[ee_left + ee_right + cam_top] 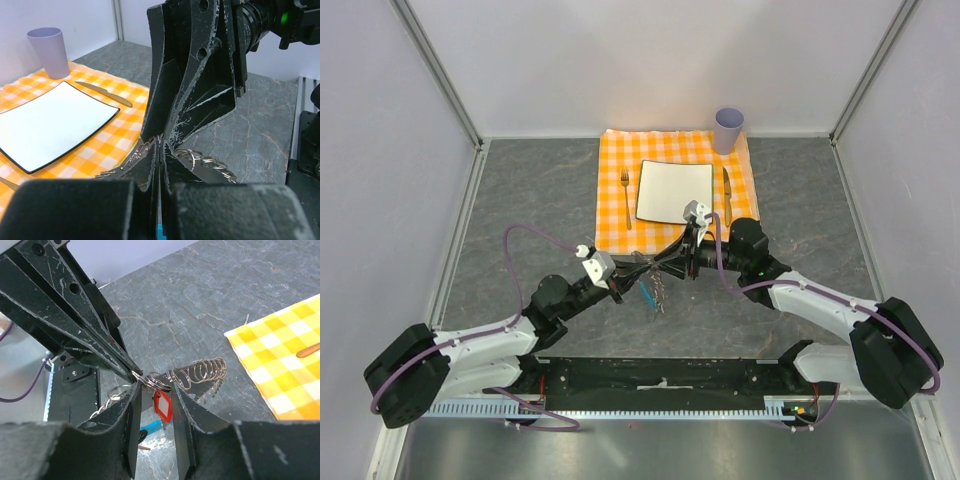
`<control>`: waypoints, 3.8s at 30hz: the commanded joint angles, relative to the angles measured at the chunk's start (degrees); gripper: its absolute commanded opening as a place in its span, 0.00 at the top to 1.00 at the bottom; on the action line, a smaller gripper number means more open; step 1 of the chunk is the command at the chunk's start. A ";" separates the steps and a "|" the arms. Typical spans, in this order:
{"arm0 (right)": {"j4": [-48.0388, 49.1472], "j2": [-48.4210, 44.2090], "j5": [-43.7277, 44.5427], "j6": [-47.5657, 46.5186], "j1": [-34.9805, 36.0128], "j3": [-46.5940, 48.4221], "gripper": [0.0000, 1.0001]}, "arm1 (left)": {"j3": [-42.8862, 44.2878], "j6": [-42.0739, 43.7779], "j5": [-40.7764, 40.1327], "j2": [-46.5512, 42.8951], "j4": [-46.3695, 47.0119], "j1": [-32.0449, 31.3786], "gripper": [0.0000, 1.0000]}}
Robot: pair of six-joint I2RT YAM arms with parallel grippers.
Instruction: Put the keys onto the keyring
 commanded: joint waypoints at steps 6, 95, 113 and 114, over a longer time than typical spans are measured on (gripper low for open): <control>4.86 0.92 -3.22 0.54 0.04 0.98 0.90 | 0.48 -1.67 1.10 -0.87 8.89 0.36 0.98; -21.87 -7.43 10.11 -17.66 5.23 5.11 0.56 | 19.64 13.98 19.74 2.30 -38.67 7.13 0.98; -19.66 -6.73 5.92 -17.30 5.14 5.72 0.62 | 9.44 6.07 19.55 -4.03 -17.56 7.13 0.98; -19.66 -6.64 5.57 -17.21 5.14 5.72 0.62 | 9.18 5.98 19.64 -4.03 -17.39 7.13 0.98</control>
